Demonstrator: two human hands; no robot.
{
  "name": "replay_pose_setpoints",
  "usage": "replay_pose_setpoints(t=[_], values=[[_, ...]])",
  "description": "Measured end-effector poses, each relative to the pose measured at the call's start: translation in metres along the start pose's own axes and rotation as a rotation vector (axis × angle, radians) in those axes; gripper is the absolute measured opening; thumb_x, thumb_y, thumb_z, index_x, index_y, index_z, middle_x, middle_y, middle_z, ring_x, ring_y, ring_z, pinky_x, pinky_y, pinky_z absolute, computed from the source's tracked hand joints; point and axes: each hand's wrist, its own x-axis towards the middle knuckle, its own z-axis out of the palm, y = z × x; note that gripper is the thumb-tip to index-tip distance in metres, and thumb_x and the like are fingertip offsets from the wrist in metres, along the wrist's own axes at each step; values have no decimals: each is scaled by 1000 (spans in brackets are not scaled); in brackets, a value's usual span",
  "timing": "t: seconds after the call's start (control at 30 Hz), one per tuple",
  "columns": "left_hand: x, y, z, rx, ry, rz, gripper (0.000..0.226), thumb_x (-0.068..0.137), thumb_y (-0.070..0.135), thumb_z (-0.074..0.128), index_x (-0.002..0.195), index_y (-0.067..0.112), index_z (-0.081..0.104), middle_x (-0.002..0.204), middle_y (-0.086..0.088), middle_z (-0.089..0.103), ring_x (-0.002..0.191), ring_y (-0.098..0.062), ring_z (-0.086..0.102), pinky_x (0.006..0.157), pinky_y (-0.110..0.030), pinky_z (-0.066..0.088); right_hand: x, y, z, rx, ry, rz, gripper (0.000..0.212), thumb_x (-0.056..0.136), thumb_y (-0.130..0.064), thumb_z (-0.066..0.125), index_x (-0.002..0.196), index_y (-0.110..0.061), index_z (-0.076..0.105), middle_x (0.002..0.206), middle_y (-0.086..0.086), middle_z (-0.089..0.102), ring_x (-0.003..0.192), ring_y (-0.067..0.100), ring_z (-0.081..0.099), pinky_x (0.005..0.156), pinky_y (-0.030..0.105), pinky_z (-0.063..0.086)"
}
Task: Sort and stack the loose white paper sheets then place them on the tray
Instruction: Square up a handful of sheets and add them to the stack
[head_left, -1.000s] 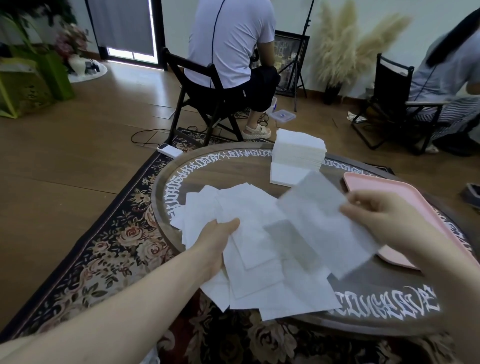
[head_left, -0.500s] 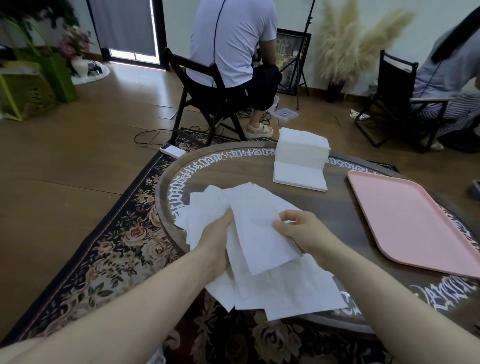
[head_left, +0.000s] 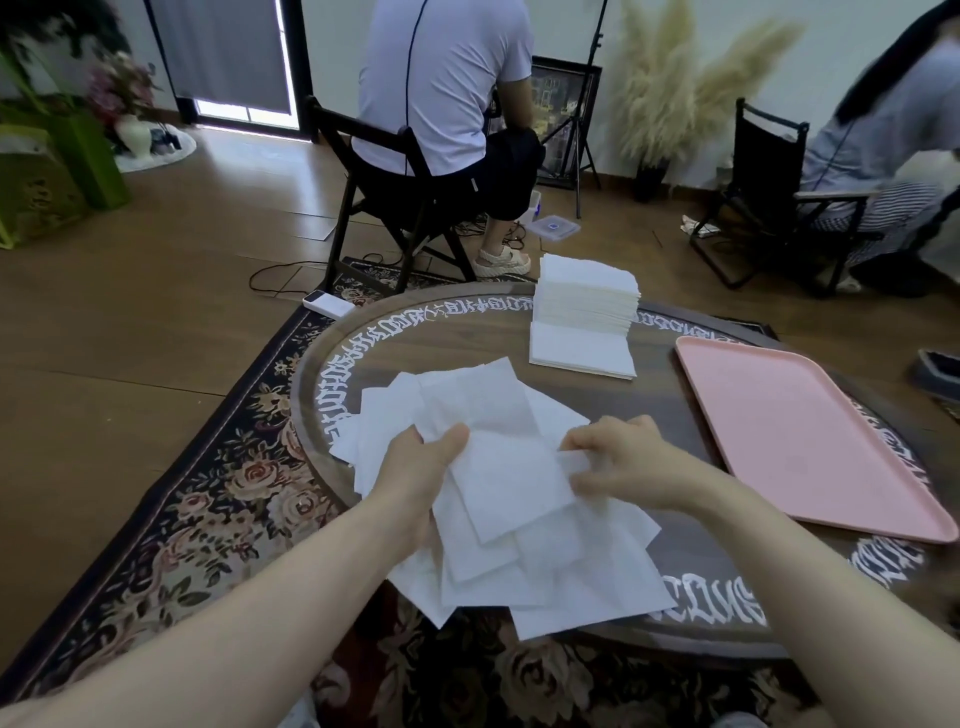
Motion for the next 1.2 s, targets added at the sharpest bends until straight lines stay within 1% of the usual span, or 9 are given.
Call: replay_pose_setpoints(t=[0.13,0.23,0.3,0.57,0.67,0.73,0.9,1.03,1.2], values=[[1,6,0,-64,71,26,6,96,14,61,97,16,67,95,-4,74,94,-27,70,83,-43,56,-6,20,-19,43,430,84,18,86,-32,67,71,-27,60,71,-9,60,82,22,57,71,32,39],[0,8,4,-56,89,29,6,96,14,61,97,17,66,101,-6,73,99,-30,68,93,-48,53,-16,25,-26,244,927,126,17,84,-33,66,72,-24,59,69,-8,60,73,17,55,61,34,39],[-4,8,11,-23,60,30,7,96,15,60,99,17,67,102,-6,74,98,-30,69,92,-47,54,-22,9,-22,285,1067,45,13,83,-31,66,74,-24,59,69,-10,60,68,10,54,61,34,41],[-19,15,37,-34,-143,34,28,101,33,51,110,14,70,99,-6,77,92,-25,73,77,-36,57,-26,-39,29,-27,635,-339,19,89,-44,66,100,-30,72,83,-13,52,71,2,48,63,25,39],[-21,18,36,-46,-190,51,41,95,47,55,107,13,72,99,-9,76,92,-27,74,74,-36,58,-26,-36,28,92,496,-377,26,89,-47,64,109,-33,71,84,-14,51,76,-4,50,68,17,39],[-21,17,37,-13,-127,121,27,93,30,65,108,9,71,99,-11,76,90,-28,74,75,-38,59,-28,-35,25,284,443,-405,16,90,-39,67,99,-28,76,81,-12,58,76,1,54,68,19,40],[-17,31,33,-136,-242,168,22,79,15,72,100,9,71,99,-9,76,92,-26,73,81,-39,58,-21,-15,-2,908,752,-82,19,93,-37,64,99,-21,71,88,-12,70,89,15,63,70,21,47],[-15,42,31,-200,-434,103,35,79,15,69,112,4,68,109,-14,74,92,-24,73,72,-32,60,-23,5,-14,1375,30,266,91,76,-80,47,128,-8,63,118,12,69,112,36,64,88,42,55],[-9,30,36,83,-189,114,19,90,9,67,109,8,69,105,-9,75,94,-24,71,89,-39,55,-29,5,-12,1453,54,131,33,85,-41,67,100,-14,79,97,8,76,77,19,74,56,29,58]])
